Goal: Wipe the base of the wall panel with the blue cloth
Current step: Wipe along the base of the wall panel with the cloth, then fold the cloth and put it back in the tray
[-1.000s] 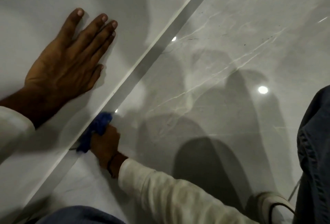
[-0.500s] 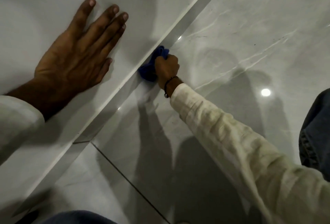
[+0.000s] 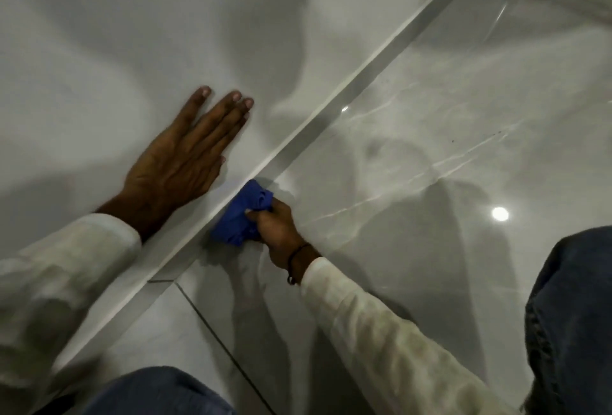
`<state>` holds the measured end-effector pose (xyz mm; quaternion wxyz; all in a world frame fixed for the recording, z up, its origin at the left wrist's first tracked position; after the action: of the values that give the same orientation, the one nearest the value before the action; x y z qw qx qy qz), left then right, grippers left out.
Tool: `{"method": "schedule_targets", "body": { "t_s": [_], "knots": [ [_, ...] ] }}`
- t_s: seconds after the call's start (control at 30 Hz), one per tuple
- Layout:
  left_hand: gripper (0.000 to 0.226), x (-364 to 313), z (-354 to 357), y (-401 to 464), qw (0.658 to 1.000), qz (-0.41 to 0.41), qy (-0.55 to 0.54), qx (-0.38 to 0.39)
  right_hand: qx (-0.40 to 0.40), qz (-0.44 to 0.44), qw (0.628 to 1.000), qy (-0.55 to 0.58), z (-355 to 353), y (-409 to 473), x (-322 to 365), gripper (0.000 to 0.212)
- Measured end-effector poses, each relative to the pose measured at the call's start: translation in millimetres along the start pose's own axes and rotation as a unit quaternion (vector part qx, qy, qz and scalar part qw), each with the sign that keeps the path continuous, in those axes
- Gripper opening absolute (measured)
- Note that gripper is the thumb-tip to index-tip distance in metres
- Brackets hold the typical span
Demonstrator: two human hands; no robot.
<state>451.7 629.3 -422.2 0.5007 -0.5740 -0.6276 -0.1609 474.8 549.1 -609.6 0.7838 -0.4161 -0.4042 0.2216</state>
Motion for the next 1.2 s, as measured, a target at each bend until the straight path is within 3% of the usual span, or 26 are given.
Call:
{"method": "schedule_targets", "body": {
  "t_s": [0.1,0.13,0.17,0.2,0.27,0.3,0.33,0.4,0.53,0.63,0.77,0.9,1.03,1.07,1.2],
  "knots": [
    [0.075,12,-13,-10,0.980,-0.005,-0.194,0.043,0.000,-0.021,0.999,-0.047,-12,-57,35,0.049],
    [0.070,18,-26,-16,0.948,-0.025,-0.316,0.032,-0.008,-0.020,0.998,-0.057,-17,-81,46,0.050],
    [0.061,25,-41,-26,0.890,-0.071,-0.451,0.009,-0.013,-0.018,0.998,-0.062,-20,-108,57,0.051],
    [0.052,32,-55,-38,0.797,-0.137,-0.588,-0.010,-0.016,-0.017,0.997,-0.070,-22,-138,68,0.052],
    [0.042,42,-83,-65,0.571,-0.256,-0.779,-0.027,-0.014,-0.016,0.996,-0.087,-18,-200,89,0.053],
    [0.041,49,-102,-79,0.483,-0.290,-0.826,-0.027,-0.002,-0.011,0.995,-0.097,-13,-234,101,0.053],
    [0.042,59,-124,-94,0.416,-0.316,-0.852,-0.022,0.016,0.000,0.994,-0.106,-3,-270,113,0.052],
    [0.042,85,-165,-123,0.337,-0.360,-0.869,-0.030,0.055,0.032,0.990,-0.124,17,-337,129,0.047],
    [0.013,156,-247,-213,0.197,-0.463,-0.863,-0.049,0.074,0.115,0.980,-0.147,63,-466,156,0.040],
    [0.022,197,-289,-287,0.104,-0.538,-0.835,-0.045,0.065,0.132,0.971,-0.186,104,-539,170,0.030],
    [0.025,212,-324,-409,-0.080,-0.655,-0.748,-0.063,0.076,0.126,0.946,-0.290,172,-611,167,0.025],
    [0.033,183,-361,-523,-0.252,-0.720,-0.636,-0.114,0.080,0.110,0.926,-0.353,243,-652,140,0.020],
    [0.057,134,-398,-616,-0.391,-0.726,-0.523,-0.213,0.135,0.079,0.882,-0.444,328,-679,73,0.008],
    [0.057,121,-407,-629,-0.408,-0.726,-0.512,-0.211,0.152,0.059,0.863,-0.478,344,-681,56,0.009],
    [0.032,52,-422,-695,-0.352,-0.792,-0.475,-0.154,0.196,-0.019,0.757,-0.623,402,-686,-35,0.033]
  ]
}}
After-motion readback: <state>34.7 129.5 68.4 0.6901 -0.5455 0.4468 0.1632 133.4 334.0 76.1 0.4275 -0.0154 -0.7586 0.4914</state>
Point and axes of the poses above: each hand's wrist, its own y-axis towards the middle knuckle, its own z-axis out of the palm, x = y × z, the point moved 9 cm from there along y, towards the middle knuckle, and after that the axes turned 15 degrees about z, right-handed, at the moved point
